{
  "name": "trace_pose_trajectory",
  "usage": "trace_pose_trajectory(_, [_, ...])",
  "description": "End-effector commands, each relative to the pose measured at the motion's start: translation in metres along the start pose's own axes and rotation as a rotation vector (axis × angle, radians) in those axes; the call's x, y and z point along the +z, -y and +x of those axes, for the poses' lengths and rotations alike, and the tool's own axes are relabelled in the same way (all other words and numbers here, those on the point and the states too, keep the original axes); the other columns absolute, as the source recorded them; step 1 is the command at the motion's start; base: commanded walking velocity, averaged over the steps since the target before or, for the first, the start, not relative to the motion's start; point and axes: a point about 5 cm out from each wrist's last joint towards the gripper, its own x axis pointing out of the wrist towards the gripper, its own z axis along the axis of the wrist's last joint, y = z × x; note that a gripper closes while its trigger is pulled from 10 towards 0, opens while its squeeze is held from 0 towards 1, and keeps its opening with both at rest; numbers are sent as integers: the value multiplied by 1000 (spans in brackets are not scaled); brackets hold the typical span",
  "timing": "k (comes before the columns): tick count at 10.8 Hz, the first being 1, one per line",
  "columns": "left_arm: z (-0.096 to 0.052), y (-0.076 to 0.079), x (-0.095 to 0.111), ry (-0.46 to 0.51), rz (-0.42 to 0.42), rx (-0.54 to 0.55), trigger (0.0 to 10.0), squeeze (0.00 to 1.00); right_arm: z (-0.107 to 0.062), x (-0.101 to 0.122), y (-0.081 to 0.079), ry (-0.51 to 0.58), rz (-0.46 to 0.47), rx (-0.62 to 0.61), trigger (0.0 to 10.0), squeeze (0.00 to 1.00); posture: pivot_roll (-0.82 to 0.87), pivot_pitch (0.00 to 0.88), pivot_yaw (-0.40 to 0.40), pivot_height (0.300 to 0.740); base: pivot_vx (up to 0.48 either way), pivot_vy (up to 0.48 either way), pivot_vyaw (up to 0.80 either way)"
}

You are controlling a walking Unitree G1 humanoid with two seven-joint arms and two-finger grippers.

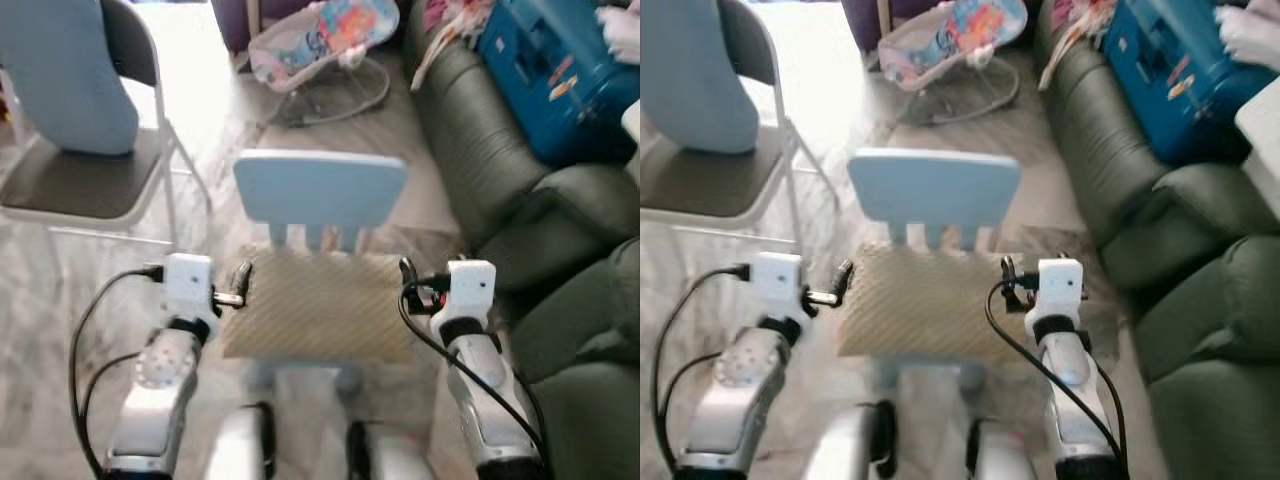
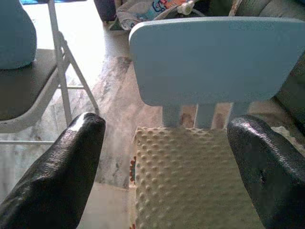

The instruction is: Move the pillow to the sofa

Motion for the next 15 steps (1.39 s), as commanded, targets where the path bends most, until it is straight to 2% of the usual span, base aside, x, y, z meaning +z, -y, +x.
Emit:
trace_pose_trajectory(1, [-2, 6, 1, 0, -5, -28, 10000, 0, -2, -1, 7, -10, -3, -24, 10000, 0, -10, 234, -24, 740, 0, 0, 0])
trace_pose_trajectory(3, [-2, 6, 3, -3, 42, -18, 10000, 0, -3, 1, 7, -6, 3, -27, 10000, 0, -9, 243, -21, 740, 0, 0, 0])
trace_pose_trajectory(6, [-2, -2, 6, 16, 74, 45, 10000, 0, -6, 4, 8, 11, 18, -30, 10000, 0, -12, 254, -18, 740, 0, 0, 0])
trace_pose_trajectory(10, [-6, -2, 6, 9, 85, 52, 10000, 0, -9, 5, 8, 9, 34, -27, 10000, 0, -16, 271, -20, 680, 0, 0, 0])
trace_pose_trajectory(12, [-3, 1, 16, 43, 72, 73, 10000, 0, -9, 6, 8, 5, 34, -21, 10000, 0, -15, 277, -24, 645, 0, 0, 0])
trace_pose_trajectory(15, [0, 1, 27, 79, 85, 120, 10000, 0, -6, 11, 8, 24, 31, -21, 10000, 0, -14, 278, -27, 640, 0, 0, 0])
